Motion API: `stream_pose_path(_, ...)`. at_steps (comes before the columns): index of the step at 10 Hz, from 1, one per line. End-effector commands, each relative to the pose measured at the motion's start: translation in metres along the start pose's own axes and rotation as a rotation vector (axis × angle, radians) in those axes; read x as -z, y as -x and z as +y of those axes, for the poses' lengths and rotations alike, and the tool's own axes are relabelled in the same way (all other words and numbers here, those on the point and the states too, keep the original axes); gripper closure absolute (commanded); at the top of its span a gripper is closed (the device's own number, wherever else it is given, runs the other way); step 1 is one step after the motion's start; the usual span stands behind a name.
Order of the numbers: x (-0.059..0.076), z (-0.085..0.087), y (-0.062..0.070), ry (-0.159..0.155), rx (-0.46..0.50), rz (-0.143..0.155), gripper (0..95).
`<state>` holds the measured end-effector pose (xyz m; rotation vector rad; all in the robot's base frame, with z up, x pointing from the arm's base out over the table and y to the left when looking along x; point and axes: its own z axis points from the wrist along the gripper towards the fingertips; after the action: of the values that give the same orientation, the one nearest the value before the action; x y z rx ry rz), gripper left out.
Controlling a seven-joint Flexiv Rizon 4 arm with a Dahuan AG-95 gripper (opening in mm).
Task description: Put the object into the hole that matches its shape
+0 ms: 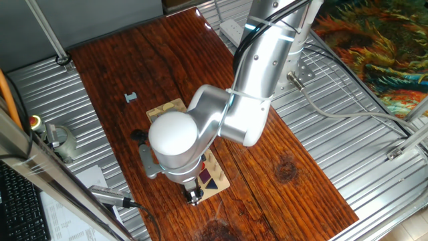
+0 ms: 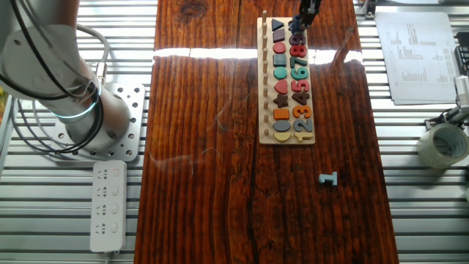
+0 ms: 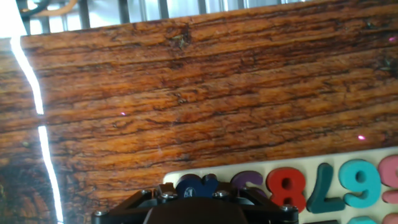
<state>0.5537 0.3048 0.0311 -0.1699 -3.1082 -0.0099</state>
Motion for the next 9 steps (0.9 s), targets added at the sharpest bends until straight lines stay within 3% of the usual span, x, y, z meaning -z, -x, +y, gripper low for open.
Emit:
stream_pose_path(1, -0.0008, -0.0005, -0.0006, -0.001, -0.004, -0.001, 95.0)
stream_pose_path(9, -0.0068, 0.0002, -0.0053, 0.001, -0.007, -0.008, 95.0)
